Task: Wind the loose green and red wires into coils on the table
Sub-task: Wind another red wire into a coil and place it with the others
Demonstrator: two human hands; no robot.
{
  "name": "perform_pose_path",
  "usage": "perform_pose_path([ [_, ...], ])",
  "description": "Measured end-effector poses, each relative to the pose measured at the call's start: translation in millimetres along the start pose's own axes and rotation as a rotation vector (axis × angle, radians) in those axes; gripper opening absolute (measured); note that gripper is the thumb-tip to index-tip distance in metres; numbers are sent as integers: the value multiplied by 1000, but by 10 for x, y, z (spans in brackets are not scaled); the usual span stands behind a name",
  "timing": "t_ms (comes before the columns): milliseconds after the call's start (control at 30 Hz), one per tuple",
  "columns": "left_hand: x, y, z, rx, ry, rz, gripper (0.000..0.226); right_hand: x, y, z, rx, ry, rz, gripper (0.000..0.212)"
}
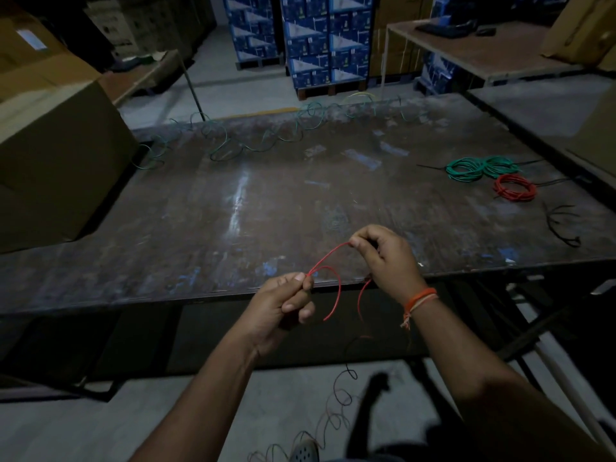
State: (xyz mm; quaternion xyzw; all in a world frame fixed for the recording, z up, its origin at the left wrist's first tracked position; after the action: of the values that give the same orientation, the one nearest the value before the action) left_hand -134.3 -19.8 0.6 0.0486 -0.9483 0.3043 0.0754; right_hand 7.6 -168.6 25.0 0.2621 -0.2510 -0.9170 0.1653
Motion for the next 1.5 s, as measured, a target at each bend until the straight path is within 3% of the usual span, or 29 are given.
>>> perform_pose_path([
  [133,-10,22,13,118,7,-54,20,99,-215,-34,-124,-77,295,16],
  [233,-5,-32,33,194,24,-35,22,281,-420,29,-295,-192,484,30],
  [400,-3,-41,70,306,37,-74,16,462,-605,-13,-656,-511,510,41],
  [500,14,-38,106,338,40,-117,16,498,-656,-33,-942,-700,493,34],
  [633,-3,38,79,428,-16,-191,19,489,-692,-57,-1118,-785,468,33],
  [800,7,40,64,533,-69,-228,10,426,-657,-45,-1048,-681,393,36],
  [967,-58,51,14,602,25,-85,22,408,-648,23,-706,-446,384,41],
  [1067,-82,147,-111,574,38,-68,24,457,-640,-65,-498,-314,469,27],
  [1167,-99,300,-284,539,3,-135,23,574,-577,-377,-478,-338,474,4],
  [1400,-60,553,-552,321,-160,-321,17,778,-396,-894,-568,-531,295,11],
  [1500,-76,539,-634,251,-246,-342,19,833,-332,-982,-367,-543,192,11],
])
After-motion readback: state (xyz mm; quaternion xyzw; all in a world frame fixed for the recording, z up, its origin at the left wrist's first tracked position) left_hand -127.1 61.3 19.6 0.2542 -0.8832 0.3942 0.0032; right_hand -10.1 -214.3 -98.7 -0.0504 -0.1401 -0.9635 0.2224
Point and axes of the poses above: each hand's wrist, its own x-axis away from the middle knuckle, its own y-axis out of the back of the hand, z = x × y, the point moved 6 cm from there along -x, towards the middle knuckle, and after that the axes turned 7 degrees about x, right-handed, at the moved point
